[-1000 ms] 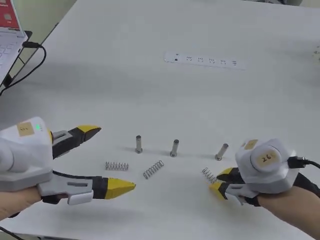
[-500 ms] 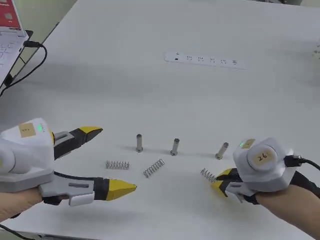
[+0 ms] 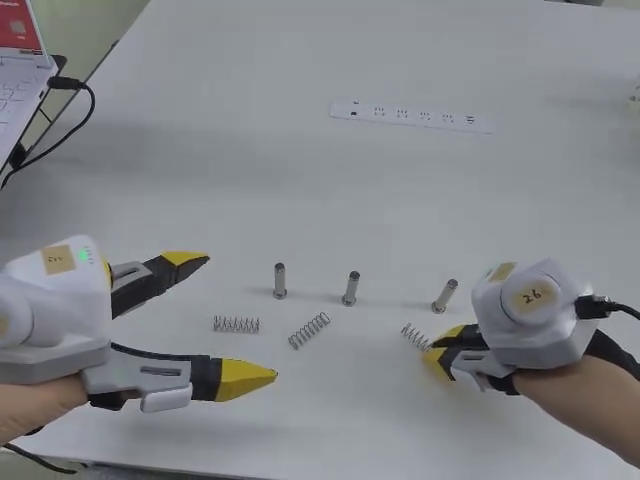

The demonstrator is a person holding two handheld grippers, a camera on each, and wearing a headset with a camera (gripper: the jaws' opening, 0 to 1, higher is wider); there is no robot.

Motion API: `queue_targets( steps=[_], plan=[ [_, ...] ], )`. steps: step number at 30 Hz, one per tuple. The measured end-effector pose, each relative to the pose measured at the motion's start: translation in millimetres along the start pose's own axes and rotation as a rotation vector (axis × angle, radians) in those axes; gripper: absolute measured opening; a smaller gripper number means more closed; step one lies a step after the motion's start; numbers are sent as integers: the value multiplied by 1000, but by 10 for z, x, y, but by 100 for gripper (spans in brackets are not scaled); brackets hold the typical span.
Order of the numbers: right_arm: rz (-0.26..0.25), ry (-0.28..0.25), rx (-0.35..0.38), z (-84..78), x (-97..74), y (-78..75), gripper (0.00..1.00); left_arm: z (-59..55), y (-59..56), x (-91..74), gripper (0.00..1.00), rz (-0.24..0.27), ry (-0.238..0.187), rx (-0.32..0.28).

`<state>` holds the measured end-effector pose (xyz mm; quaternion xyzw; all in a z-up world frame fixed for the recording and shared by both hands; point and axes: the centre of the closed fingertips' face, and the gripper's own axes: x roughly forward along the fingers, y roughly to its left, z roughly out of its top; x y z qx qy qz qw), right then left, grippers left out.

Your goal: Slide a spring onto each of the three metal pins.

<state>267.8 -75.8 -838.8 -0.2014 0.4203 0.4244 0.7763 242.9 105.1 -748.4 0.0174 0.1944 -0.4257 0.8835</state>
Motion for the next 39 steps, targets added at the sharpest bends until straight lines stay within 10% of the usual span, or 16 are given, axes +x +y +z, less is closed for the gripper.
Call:
queue_targets(
  steps=[39],
  plan=[
    [184, -99, -425, 505, -400, 628, 8, 125, -751, 556, 40, -368, 12, 36]
  ],
)
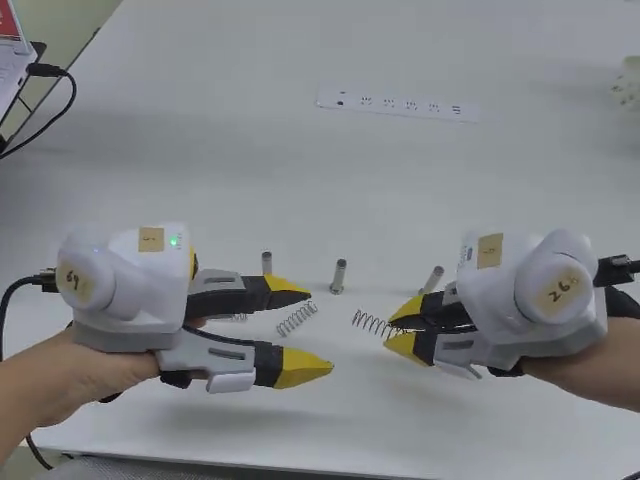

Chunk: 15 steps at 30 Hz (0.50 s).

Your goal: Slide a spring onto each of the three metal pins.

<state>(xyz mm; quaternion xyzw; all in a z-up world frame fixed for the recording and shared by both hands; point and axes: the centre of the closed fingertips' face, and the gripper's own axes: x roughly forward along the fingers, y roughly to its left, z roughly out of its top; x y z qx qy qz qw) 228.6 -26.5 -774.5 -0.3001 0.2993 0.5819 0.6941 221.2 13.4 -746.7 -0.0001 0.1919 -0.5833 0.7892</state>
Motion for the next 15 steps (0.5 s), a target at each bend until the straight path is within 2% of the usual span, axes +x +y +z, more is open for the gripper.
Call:
queue_targets(
  steps=[8, 15],
  plan=[
    [40, -13, -71, 73, 0, 117, 8, 27, -57, 95, 32, -37, 0, 29],
    [56, -37, -91, 148, -3, 133, 8, 57, -71, 145, 24, -52, 2, 63]
  ],
)
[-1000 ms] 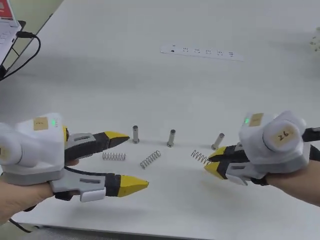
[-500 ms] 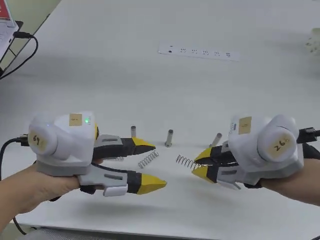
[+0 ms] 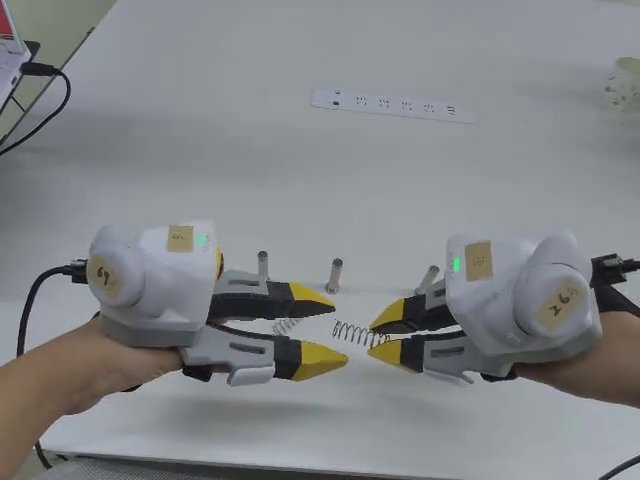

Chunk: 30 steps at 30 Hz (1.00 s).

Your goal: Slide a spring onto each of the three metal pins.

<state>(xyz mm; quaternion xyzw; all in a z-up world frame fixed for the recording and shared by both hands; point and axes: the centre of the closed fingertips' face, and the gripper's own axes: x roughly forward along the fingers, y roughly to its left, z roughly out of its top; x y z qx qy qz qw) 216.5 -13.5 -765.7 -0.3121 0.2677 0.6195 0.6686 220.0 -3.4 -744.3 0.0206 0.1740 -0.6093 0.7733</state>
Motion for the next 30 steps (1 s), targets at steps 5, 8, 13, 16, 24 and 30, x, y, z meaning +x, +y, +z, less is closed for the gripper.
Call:
queue_targets(
  steps=[5, 8, 13, 16, 24, 30],
  plan=[
    [11, 1, -53, 28, -9, 10, 8, 21, -14, 35, 17, -12, 0, 24],
    [15, 3, -84, 33, -21, 10, 8, 2, -32, 45, 15, -20, 7, 31],
    [33, 8, -112, 29, -23, 36, 8, -23, -50, 61, 11, -29, 7, 33],
    [41, 6, -125, 38, -18, 51, 8, -22, -54, 68, 10, -32, 3, 33],
    [47, -1, -122, 48, -16, 47, 8, -19, -44, 65, 8, -36, 2, 33],
    [51, -7, -117, 50, -19, 49, 8, -7, -37, 64, 7, -35, 0, 40]
  ],
)
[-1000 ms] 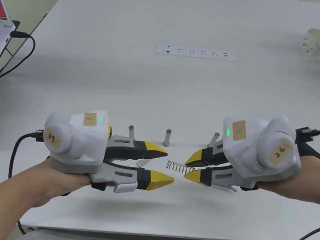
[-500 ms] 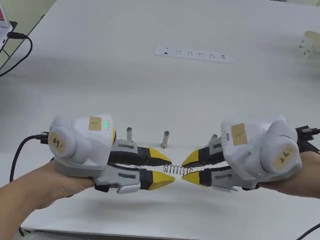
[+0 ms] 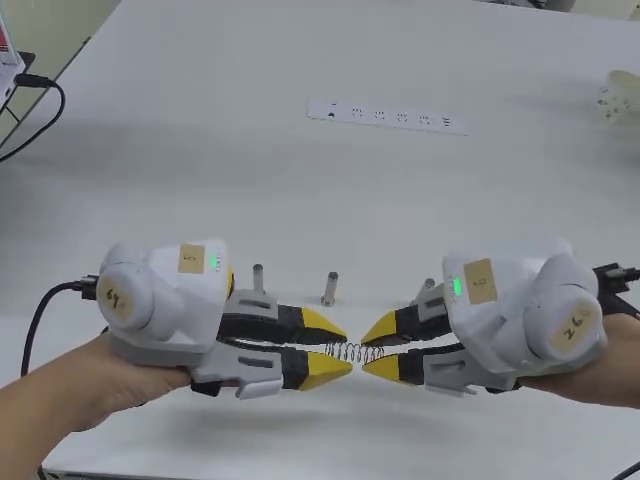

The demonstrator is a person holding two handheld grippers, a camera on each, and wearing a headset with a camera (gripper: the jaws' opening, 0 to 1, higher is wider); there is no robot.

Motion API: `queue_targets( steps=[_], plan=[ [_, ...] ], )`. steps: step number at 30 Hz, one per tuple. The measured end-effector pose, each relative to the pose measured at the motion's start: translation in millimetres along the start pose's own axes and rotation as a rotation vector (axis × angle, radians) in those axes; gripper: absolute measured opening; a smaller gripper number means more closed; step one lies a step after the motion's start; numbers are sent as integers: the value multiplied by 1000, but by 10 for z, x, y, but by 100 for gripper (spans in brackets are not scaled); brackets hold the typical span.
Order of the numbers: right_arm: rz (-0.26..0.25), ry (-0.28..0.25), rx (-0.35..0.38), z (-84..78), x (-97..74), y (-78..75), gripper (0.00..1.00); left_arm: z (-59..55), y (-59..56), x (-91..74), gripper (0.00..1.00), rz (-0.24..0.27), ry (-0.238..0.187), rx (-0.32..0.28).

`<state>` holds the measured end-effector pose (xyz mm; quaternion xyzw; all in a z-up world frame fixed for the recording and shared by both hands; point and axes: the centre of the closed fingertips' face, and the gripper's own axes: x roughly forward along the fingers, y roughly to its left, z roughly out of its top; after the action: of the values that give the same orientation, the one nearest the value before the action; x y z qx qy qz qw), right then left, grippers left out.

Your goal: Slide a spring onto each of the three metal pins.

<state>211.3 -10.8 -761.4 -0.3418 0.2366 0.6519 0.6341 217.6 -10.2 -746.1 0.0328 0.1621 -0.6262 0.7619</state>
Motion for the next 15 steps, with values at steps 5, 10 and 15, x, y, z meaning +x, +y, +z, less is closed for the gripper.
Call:
queue_targets(
  steps=[5, 10, 15],
  plan=[
    [4, -6, 2, 8, -4, 8, 8, 5, 6, 2, 5, 1, -1, -1],
    [4, -5, 0, 13, -8, 10, 8, 8, 0, 3, 4, -1, -3, 4],
    [0, -14, 6, 23, -24, 1, 8, 30, -7, 0, 3, 1, -14, 7]
  ],
)
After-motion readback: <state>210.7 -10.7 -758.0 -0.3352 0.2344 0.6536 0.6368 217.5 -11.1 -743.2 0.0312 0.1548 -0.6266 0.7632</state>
